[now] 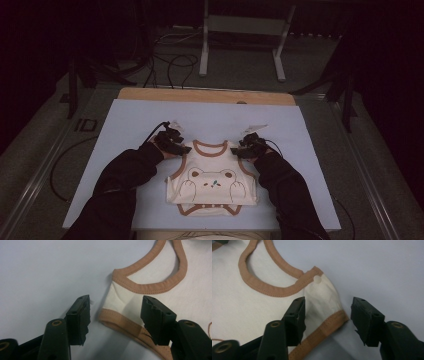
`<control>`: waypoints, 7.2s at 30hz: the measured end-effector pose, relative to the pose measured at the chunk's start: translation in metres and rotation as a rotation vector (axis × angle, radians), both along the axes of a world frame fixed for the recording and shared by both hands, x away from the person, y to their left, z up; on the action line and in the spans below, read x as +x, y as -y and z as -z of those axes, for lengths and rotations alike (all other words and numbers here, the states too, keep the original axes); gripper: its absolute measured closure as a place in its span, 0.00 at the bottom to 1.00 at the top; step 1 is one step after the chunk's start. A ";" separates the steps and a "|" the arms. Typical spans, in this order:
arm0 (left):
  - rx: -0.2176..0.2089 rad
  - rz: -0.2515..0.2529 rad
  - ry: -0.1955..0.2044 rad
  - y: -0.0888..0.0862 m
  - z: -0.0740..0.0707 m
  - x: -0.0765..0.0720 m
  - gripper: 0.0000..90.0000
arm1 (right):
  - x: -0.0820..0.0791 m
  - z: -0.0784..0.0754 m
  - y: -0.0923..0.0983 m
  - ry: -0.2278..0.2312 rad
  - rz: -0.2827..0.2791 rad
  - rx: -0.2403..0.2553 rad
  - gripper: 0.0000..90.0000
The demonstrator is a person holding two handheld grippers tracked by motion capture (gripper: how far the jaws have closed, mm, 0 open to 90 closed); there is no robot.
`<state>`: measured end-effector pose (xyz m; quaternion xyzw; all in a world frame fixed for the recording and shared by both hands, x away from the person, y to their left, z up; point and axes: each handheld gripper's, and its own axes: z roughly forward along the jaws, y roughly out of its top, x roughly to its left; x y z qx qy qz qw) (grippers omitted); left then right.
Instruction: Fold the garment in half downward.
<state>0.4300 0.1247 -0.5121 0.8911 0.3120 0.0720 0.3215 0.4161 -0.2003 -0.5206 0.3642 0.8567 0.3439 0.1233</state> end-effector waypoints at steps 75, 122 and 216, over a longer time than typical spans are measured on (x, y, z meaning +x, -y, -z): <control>-0.089 0.037 0.138 0.002 -0.071 -0.012 0.97 | -0.013 -0.074 -0.002 0.153 -0.028 0.002 0.91; -0.153 -0.002 0.312 -0.005 -0.148 -0.002 0.97 | 0.014 -0.162 -0.008 0.343 0.014 0.033 0.91; -0.185 0.222 0.210 -0.008 -0.071 -0.147 0.97 | -0.142 -0.080 0.010 0.219 -0.146 0.141 0.91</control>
